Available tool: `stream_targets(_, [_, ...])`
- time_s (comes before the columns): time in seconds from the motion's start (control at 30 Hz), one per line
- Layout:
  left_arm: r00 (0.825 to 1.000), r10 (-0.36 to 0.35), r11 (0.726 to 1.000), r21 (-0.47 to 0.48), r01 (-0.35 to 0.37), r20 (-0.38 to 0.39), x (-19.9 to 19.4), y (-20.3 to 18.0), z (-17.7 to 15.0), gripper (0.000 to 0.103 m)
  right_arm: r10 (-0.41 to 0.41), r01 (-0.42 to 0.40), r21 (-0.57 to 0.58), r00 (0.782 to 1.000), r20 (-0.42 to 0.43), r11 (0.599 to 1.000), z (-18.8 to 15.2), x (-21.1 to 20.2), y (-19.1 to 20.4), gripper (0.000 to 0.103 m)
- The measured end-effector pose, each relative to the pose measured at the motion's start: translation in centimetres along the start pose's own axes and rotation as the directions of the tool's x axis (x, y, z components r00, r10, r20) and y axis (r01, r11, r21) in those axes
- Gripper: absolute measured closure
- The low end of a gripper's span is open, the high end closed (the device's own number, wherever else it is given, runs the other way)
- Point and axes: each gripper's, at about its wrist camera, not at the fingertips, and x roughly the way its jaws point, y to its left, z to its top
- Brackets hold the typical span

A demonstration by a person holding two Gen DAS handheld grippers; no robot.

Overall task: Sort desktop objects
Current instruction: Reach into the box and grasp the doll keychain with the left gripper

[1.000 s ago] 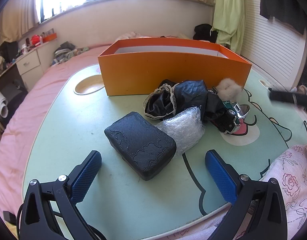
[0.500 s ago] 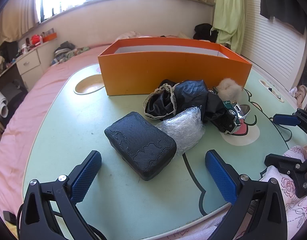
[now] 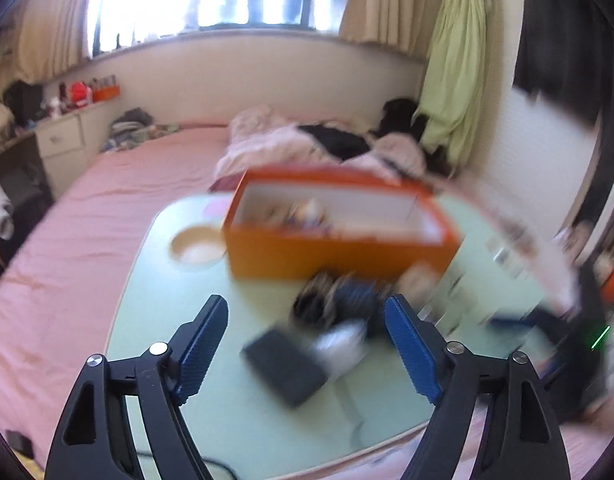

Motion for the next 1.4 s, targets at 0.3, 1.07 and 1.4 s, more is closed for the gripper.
stream_targets(0.3, [0.938, 0.026, 0.998, -0.051, -0.047, -0.347, 14.6, -1.0, 9.7, 0.07, 0.009, -0.009, 0.008, 1.0, 0.005, 1.0, 0.0, -0.1, 0.0, 0.002])
stream_targets(1.07, [0.857, 0.135, 0.988, 0.006, -0.153, -0.498, 23.7, -1.1, 8.3, 0.071, 0.035, -0.036, 0.034, 0.999, 0.033, 0.999, -0.2, -0.5, -0.4, 0.001])
stream_targets(1.4, [0.967, -0.065, 0.997, -0.047, 0.055, -0.245, 14.2, -2.1, 10.2, 0.072, 0.038, -0.04, 0.044, 0.999, 0.039, 0.998, -0.2, -0.6, -0.5, 0.001])
